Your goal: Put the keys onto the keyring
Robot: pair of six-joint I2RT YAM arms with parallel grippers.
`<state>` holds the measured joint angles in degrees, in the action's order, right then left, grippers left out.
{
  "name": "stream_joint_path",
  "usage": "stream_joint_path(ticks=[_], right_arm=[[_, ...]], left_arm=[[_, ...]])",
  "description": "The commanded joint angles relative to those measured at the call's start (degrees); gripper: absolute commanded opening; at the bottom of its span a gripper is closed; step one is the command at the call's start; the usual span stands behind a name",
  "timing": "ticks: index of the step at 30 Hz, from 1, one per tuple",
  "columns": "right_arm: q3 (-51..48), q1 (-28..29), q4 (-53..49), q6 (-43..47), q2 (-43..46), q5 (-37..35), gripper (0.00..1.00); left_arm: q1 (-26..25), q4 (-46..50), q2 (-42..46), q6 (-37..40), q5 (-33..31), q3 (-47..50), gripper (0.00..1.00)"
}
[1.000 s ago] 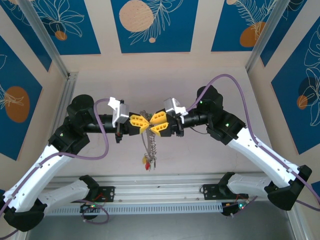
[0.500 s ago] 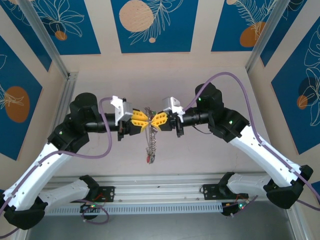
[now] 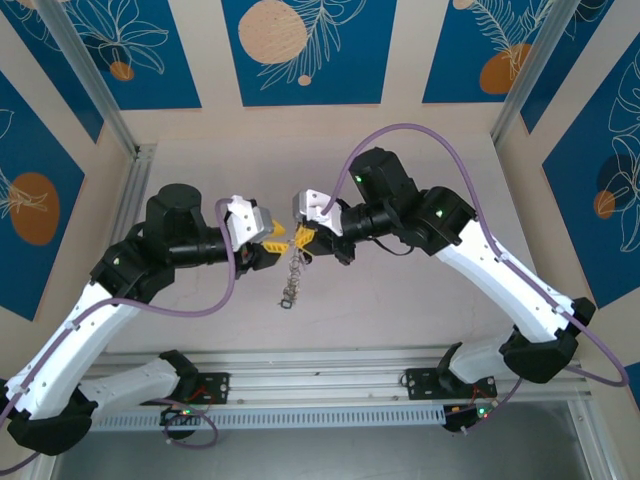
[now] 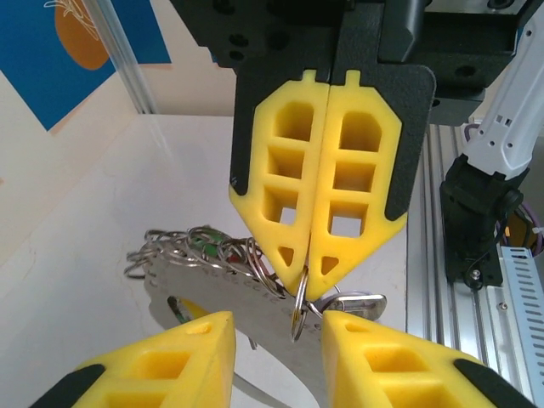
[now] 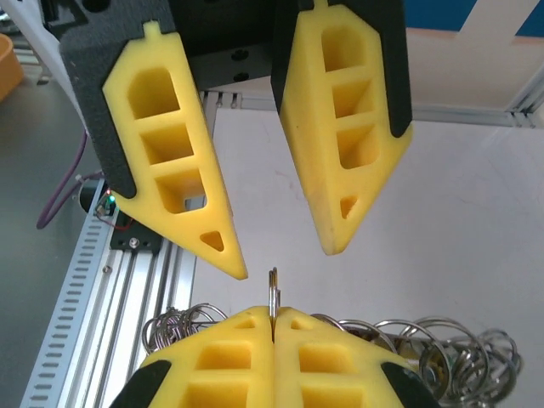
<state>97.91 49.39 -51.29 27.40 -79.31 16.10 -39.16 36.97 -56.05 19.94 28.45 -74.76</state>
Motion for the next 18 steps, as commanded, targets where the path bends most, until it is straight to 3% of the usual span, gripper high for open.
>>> stream_joint_path(ticks=[1, 18], right_arm=[[5.1, 0.7, -3.4, 2.0, -0.6, -1.3, 0.0], [8.4, 2.0, -6.1, 3.1, -3.7, 0.2, 0.0]], left_arm=[[-0.4, 1.0, -0.1, 1.7, 1.3, -1.1, 0.32], [-0.4, -0.7, -0.8, 0.2, 5.5, -0.5, 0.2]])
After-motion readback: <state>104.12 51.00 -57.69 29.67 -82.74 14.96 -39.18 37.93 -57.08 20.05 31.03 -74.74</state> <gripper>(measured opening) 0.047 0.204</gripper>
